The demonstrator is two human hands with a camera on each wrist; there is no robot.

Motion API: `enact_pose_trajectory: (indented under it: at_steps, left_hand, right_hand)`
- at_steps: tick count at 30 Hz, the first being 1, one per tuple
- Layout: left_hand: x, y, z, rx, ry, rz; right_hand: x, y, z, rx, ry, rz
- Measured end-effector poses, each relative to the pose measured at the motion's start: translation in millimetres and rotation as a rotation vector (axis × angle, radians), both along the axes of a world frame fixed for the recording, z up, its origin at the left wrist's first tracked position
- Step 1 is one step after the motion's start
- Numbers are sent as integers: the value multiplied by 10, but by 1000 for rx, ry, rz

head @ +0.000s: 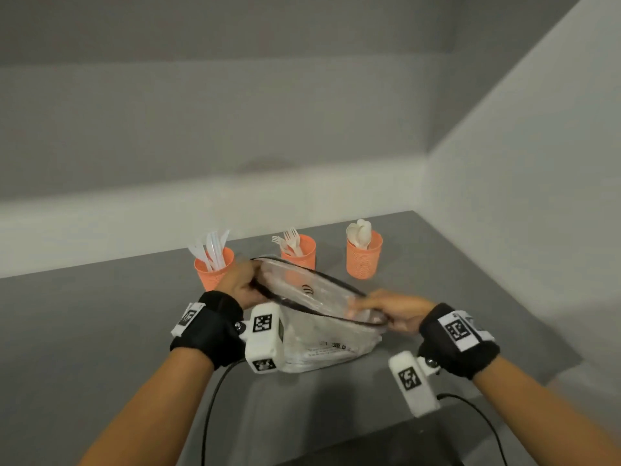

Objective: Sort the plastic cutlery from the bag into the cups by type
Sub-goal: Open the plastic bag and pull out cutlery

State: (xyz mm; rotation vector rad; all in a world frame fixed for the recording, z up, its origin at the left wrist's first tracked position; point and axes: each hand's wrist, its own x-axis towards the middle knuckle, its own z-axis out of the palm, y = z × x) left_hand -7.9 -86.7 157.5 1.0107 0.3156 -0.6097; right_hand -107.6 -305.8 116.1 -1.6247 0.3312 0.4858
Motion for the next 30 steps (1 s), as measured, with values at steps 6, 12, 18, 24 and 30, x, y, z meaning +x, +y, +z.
enact_pose_trajectory:
  at_steps: [6,12,18,24,30]
  left_hand:
    - [-244,155,-251,711,-375,-663]
    - [-224,167,-558,482,-133,-544]
    - [116,204,-631,-134,236,-149]
    - [-2,17,-645,-31,131,-198]
    - [-42,45,-686,700,-288,-687]
  right_hand:
    - [124,-265,264,697,-55,-531]
    - [272,-151,15,793,-49,-655]
    - [-45,-15,-205,41,70,-42]
    - [-7,-93,-214,355,42,-189]
    - [273,-216,-178,867,-59,-714]
